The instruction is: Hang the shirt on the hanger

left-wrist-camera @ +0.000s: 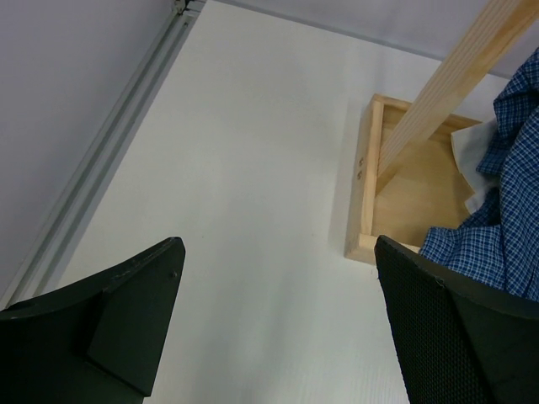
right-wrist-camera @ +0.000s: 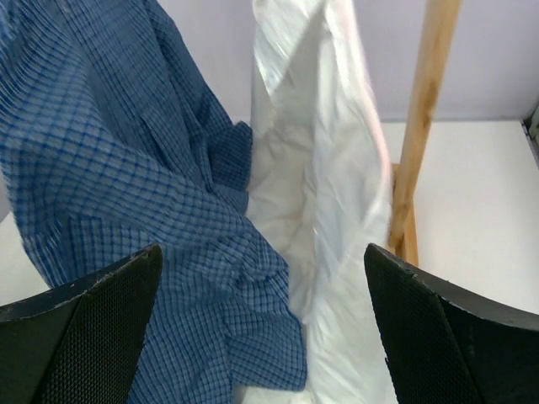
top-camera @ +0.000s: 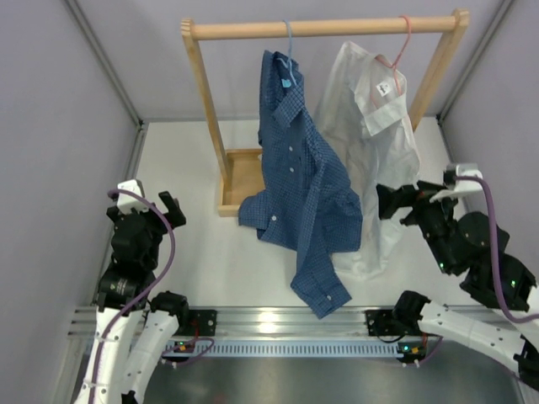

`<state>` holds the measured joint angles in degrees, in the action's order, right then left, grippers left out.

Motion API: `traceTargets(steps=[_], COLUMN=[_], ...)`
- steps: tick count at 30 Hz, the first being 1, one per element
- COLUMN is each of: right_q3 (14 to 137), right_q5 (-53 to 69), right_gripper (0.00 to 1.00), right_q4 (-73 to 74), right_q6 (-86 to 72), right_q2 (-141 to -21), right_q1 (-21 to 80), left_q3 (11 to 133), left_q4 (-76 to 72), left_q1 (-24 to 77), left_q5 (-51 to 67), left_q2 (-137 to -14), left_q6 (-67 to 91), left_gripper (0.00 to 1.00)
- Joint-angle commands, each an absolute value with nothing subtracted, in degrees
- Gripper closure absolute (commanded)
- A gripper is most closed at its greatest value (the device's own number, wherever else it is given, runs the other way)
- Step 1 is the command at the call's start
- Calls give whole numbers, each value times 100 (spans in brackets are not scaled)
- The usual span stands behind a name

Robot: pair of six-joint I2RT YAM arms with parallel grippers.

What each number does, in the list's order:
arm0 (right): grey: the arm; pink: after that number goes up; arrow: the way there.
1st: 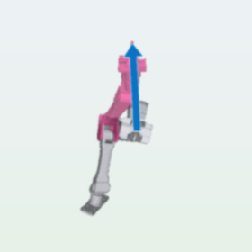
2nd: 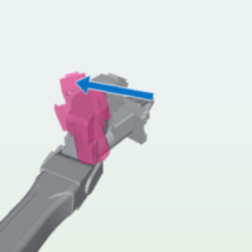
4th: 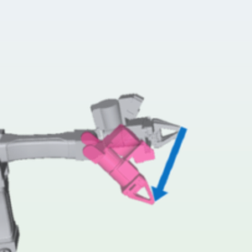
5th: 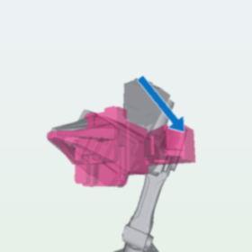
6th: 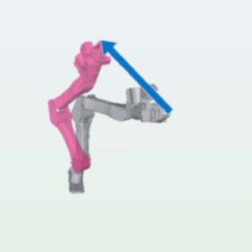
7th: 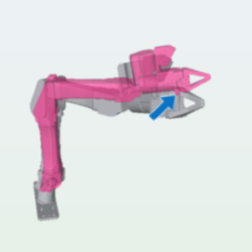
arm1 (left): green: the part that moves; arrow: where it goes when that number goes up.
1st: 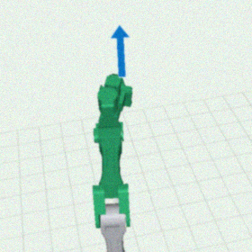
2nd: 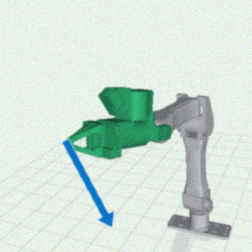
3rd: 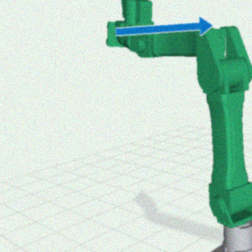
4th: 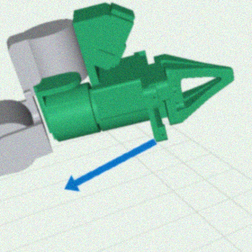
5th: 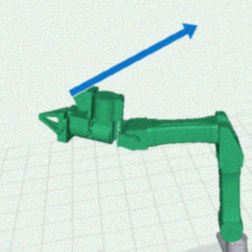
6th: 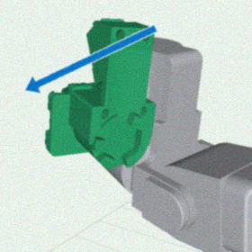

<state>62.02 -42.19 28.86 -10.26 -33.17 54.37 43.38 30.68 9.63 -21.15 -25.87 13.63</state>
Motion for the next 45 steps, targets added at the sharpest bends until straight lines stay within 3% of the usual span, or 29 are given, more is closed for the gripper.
traceTargets(steps=[1,13,45], right_q3=[5697,5704,6003], right_q5=[-4412,-5045,-5458], right_gripper=[1,1,1], right_q4=[3875,5186,5476], right_q6=[-1371,-1415,-1257], right_q2=[-2561,-1398,-1670], right_q1=[5467,5467,5467], left_q3=[4289,3973,3797], left_q4=[3094,2909,2742], left_q1=[932,932,923], left_q5=[-1697,-1846,-1644], left_q2=[-2540,-2057,-1652], left_q6=[1380,1292,1151], left_gripper=[2,2,2])
